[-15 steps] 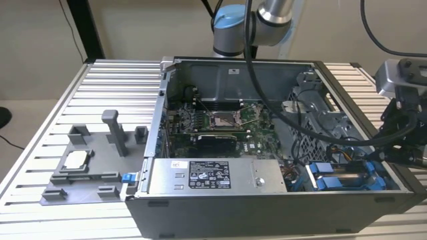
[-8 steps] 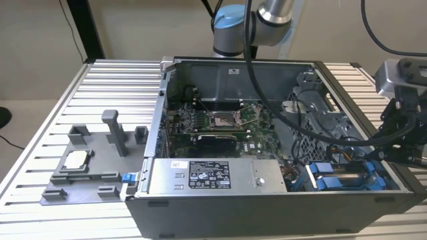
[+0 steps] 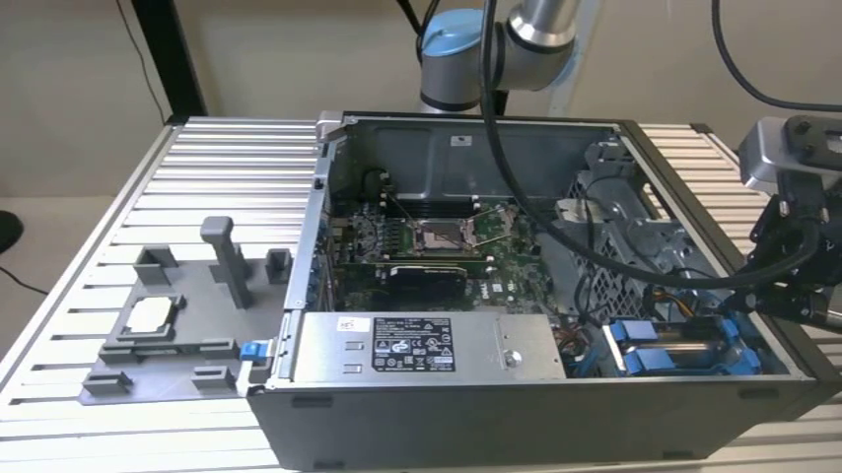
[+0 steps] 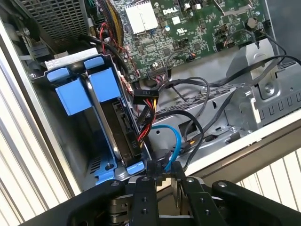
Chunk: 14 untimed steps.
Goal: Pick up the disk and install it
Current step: 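Insert the second disk wire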
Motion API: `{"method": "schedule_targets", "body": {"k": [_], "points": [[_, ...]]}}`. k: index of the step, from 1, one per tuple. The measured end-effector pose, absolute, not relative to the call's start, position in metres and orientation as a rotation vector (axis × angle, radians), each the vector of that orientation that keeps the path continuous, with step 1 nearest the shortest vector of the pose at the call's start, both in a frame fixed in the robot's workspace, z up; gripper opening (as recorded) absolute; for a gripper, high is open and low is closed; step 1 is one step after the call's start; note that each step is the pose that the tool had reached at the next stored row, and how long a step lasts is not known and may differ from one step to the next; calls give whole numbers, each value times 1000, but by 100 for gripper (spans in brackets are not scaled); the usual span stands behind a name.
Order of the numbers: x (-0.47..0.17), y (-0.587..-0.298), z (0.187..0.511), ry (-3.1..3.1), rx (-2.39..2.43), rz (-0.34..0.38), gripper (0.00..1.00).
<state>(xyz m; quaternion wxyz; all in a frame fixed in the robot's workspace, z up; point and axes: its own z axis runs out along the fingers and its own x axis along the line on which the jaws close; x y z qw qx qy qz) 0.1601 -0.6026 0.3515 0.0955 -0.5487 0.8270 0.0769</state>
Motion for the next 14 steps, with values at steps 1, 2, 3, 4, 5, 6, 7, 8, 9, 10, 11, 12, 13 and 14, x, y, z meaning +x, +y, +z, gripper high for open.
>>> {"method": "schedule_targets", "body": {"k": [1, 2, 3, 4, 5, 6, 7, 8, 9, 10, 11, 12, 13, 14], "points": [[160, -603, 351, 2451, -1626, 228, 100], [160, -603, 351, 2451, -1626, 228, 100], [160, -603, 351, 2451, -1626, 228, 100], [160, -603, 351, 2451, -1626, 228, 100], [160, -603, 351, 2451, -1626, 228, 100], [160, -603, 351, 2451, -1626, 228, 100], [160, -603, 351, 2451, -1626, 227, 0], [160, -603, 351, 2451, -1626, 227, 0], [160, -603, 351, 2450, -1626, 228, 0], [160, -603, 351, 2450, -1626, 228, 0], [159, -603, 351, 2451, -1626, 228, 0], [159, -603, 351, 2450, -1626, 228, 0], [158, -603, 351, 2451, -1626, 227, 0], [157, -603, 351, 2450, -1626, 228, 0]]}}
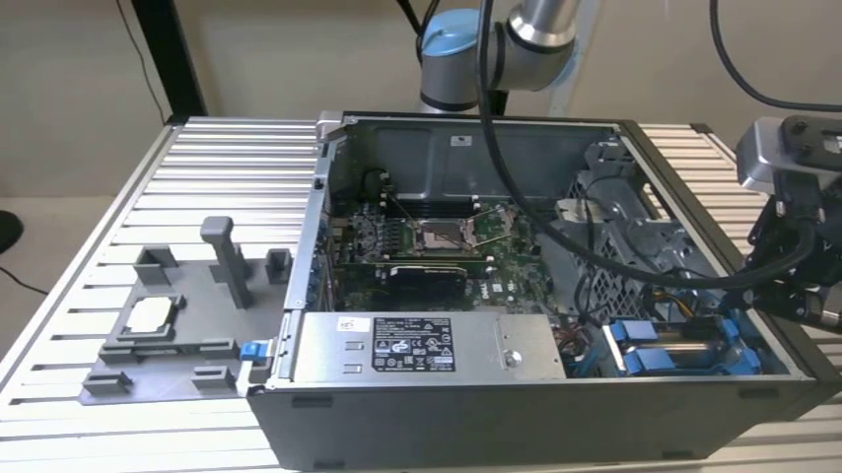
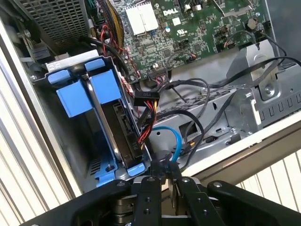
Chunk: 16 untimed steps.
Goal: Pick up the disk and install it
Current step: 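Insert the second disk wire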
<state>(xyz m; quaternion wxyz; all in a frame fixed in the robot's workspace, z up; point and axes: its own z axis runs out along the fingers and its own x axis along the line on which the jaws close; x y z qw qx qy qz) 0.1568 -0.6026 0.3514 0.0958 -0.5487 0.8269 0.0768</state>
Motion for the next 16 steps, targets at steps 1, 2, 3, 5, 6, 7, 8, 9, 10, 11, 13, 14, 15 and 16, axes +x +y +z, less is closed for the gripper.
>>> {"method": "schedule_targets", "body": {"k": [1, 2, 3, 5, 6, 7, 8, 9, 10, 11, 13, 14, 15, 16], "points": [[155, -603, 352, 2451, -1626, 227, 0], [152, -603, 352, 2450, -1626, 228, 0], [148, -603, 353, 2451, -1626, 227, 0], [141, -603, 354, 2451, -1627, 225, 0], [138, -603, 355, 2452, -1627, 224, 0], [134, -603, 356, 2452, -1627, 224, 0], [130, -603, 356, 2452, -1627, 224, 0], [126, -603, 357, 2452, -1627, 224, 0], [123, -603, 358, 2452, -1628, 224, 0], [121, -603, 359, 2452, -1628, 224, 0], [120, -603, 360, 2450, -1627, 227, 0], [120, -604, 360, 2448, -1625, 233, 0], [121, -605, 360, 2444, -1621, 243, 0], [122, -605, 360, 2438, -1617, 256, 0]]}}
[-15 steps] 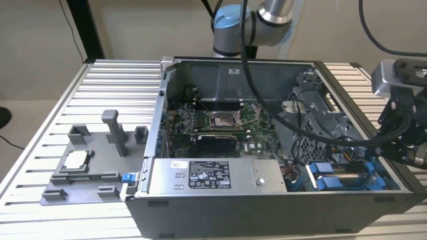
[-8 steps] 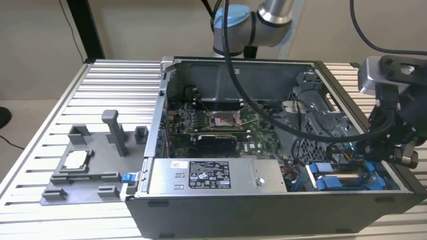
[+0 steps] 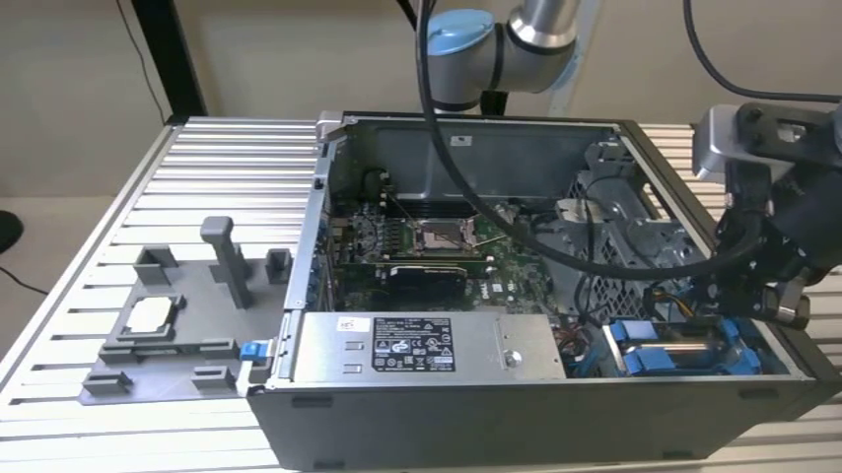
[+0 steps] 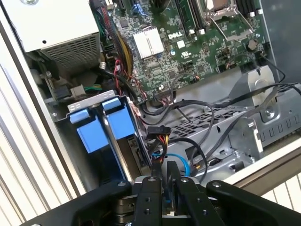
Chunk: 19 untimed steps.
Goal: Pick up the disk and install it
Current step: 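Insert the second disk wire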
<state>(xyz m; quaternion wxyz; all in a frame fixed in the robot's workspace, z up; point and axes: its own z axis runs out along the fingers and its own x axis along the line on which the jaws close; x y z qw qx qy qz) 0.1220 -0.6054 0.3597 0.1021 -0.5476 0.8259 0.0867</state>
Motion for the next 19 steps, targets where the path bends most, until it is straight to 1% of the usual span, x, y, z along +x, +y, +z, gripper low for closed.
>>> {"method": "schedule_targets", "body": {"k": [1, 2, 4, 7, 13, 19], "points": [[123, -606, 360, 2434, -1613, 269, 0], [123, -607, 361, 2429, -1609, 282, 100], [125, -608, 362, 2422, -1603, 303, 100], [134, -611, 362, 2419, -1600, 315, 100], [156, -619, 359, 2428, -1602, 327, 100], [158, -620, 349, 2428, -1605, 325, 100]]}}
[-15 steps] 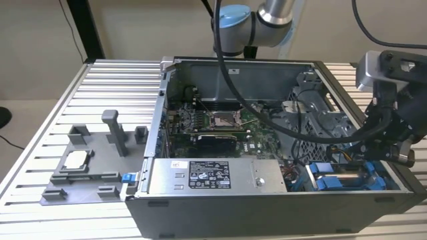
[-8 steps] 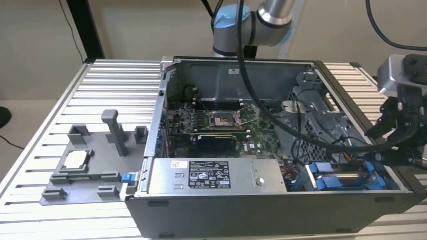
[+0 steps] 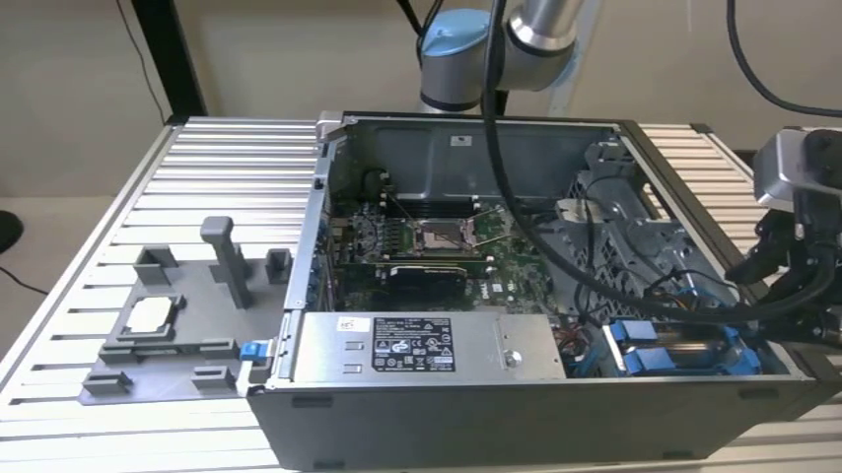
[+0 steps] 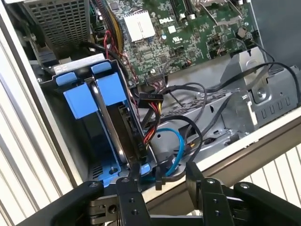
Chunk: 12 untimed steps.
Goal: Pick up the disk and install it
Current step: 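Insert the second disk wire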
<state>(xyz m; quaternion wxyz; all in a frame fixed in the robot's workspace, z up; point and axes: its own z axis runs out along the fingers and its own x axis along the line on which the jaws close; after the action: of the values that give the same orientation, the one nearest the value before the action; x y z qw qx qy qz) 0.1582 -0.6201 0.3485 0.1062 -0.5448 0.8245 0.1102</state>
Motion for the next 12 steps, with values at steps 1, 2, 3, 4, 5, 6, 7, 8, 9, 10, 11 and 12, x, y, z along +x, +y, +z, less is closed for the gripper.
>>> {"method": "schedule_targets", "body": {"k": [1, 2, 3, 4, 5, 6, 7, 8, 9, 10, 11, 12], "points": [[158, -620, 347, 2428, -1605, 324, 100], [158, -620, 345, 2427, -1606, 324, 100], [158, -620, 344, 2427, -1606, 324, 100], [158, -620, 344, 2427, -1606, 323, 100], [158, -620, 344, 2427, -1606, 323, 100], [158, -620, 344, 2427, -1606, 323, 100], [158, -620, 344, 2427, -1606, 323, 100], [158, -620, 343, 2426, -1606, 323, 100], [158, -620, 343, 2426, -1606, 323, 100], [158, -620, 343, 2426, -1606, 323, 100], [158, -620, 343, 2426, -1606, 323, 100], [157, -620, 343, 2426, -1606, 323, 100]]}}
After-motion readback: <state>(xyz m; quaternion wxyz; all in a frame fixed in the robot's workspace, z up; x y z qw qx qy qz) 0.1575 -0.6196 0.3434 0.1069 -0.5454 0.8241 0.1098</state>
